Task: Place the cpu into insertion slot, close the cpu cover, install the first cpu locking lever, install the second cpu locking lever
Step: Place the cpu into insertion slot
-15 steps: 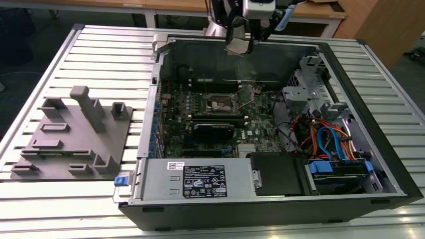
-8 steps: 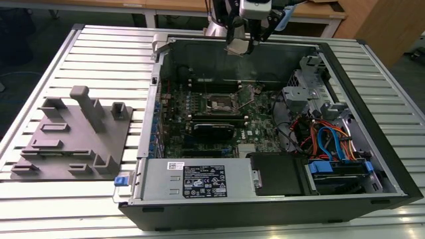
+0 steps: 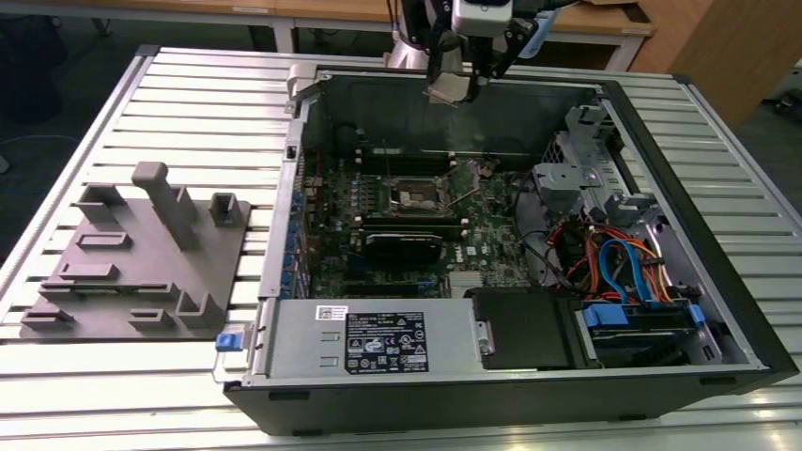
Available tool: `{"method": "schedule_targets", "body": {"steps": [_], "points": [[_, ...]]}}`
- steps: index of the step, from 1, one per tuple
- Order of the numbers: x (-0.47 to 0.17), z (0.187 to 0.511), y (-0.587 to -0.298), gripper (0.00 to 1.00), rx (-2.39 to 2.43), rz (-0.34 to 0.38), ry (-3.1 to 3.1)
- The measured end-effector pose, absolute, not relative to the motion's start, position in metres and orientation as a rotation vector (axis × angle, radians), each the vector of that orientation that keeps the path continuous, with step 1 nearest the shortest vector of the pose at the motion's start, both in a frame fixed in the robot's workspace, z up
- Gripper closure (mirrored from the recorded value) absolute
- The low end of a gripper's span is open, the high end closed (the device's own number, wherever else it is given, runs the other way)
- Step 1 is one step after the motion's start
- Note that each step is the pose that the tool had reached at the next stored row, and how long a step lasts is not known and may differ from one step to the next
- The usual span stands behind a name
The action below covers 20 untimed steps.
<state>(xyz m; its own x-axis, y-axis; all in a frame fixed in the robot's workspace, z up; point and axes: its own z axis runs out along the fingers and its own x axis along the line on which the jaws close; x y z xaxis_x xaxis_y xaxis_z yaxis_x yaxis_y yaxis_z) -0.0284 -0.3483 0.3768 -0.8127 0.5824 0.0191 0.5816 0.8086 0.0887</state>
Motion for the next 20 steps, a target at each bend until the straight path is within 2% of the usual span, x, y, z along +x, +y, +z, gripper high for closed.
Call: {"method": "schedule_targets", "body": {"steps": [20], "points": [[-0.0284,0.3767,-0.3483,0.46,1.037,0.141,2.95]]}}
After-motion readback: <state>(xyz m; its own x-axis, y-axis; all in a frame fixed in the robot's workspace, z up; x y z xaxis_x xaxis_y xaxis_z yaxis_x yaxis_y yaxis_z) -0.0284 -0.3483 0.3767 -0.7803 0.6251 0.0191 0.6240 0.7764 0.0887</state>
